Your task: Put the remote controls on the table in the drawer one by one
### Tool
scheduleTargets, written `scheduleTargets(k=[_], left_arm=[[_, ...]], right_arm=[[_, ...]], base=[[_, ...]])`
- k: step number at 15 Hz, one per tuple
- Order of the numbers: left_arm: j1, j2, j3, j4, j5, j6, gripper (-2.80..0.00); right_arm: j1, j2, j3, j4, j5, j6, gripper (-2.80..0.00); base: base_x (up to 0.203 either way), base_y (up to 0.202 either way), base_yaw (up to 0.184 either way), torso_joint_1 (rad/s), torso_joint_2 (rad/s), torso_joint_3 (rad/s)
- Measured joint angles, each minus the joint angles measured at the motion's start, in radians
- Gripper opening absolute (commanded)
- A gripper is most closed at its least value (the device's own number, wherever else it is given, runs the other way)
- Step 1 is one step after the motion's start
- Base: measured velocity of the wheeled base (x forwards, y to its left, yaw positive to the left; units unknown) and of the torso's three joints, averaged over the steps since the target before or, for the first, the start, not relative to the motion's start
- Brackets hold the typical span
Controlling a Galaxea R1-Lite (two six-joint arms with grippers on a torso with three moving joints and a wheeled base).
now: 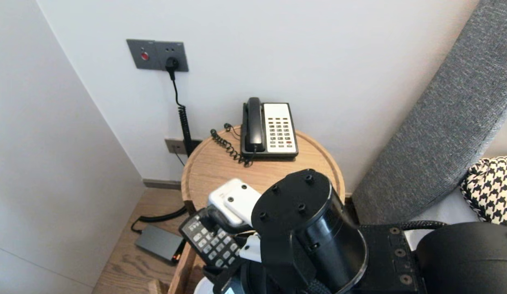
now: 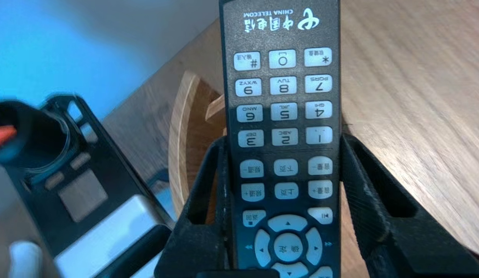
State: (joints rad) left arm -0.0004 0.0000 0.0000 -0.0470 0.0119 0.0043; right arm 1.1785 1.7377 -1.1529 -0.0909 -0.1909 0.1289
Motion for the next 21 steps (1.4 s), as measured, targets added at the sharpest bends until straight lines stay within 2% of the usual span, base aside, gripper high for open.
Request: scheduleTargets(k=[7,15,21], left_arm=[[-0.001,0.0,0.0,0.0,0.0,0.0,-2.8],[0.0,0.0,0.0,0.0,0.0,0.0,-2.8],[0.0,0.0,0.0,0.0,0.0,0.0,-2.8]], right_arm=[[0.048,0.117,0.005,-0.122,-0.01,-0.065,-2.8],[0.042,0.188,-0.025,-0.13,-0.01,-0.145,-2.8],[0.036,0.228,-0.03,-0.13,-0.009,-0.152,-2.8]], base=[[0.0,0.0,0.0,0.0,0.0,0.0],[0.0,0.0,0.0,0.0,0.0,0.0],[0.0,0.0,0.0,0.0,0.0,0.0]])
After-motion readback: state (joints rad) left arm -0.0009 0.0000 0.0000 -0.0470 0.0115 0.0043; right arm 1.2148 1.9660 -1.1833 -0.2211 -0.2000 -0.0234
